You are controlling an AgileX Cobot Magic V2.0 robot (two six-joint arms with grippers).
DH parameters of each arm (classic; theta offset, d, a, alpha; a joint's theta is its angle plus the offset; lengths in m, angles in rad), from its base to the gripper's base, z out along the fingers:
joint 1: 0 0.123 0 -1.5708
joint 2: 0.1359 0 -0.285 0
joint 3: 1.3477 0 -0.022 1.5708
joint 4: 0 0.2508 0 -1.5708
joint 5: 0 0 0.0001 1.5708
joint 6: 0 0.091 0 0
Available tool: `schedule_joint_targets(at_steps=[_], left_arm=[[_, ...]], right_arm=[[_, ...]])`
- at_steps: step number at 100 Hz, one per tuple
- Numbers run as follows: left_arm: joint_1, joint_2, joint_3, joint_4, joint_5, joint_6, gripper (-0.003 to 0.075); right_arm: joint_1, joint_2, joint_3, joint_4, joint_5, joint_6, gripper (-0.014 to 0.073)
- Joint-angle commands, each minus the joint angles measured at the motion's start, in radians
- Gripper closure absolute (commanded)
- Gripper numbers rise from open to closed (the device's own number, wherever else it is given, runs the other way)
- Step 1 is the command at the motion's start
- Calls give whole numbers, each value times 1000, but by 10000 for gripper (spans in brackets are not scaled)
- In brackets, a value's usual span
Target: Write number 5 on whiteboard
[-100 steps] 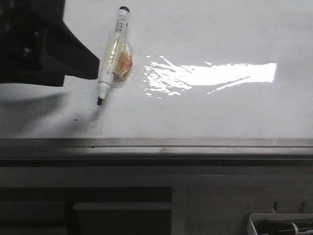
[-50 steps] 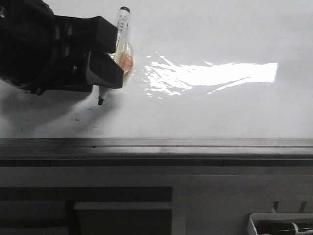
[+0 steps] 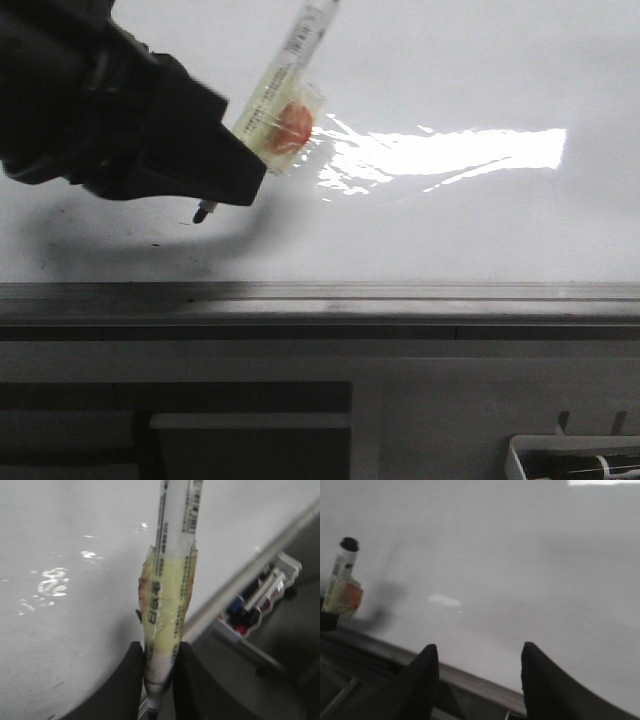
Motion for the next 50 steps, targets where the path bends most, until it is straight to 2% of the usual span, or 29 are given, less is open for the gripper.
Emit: schedule_joint_targets(at_steps=[1, 13, 26, 38, 50], left_arm=[[-27, -58, -51, 178, 91, 2, 741], [-65, -103, -64, 363, 180, 10, 741], [-88, -135, -64, 399, 185, 73, 741], [-110, -139, -64, 394, 185, 85, 740], [-155, -139, -64, 389, 185, 111, 740]], right_arm=[[92, 43, -58, 70, -25, -150, 260], [264, 111, -92, 96, -11, -215, 260], [434, 173, -131, 92, -30, -252, 260], [520, 228, -148, 62, -116, -252, 259], [541, 277, -148, 54, -188, -252, 259]])
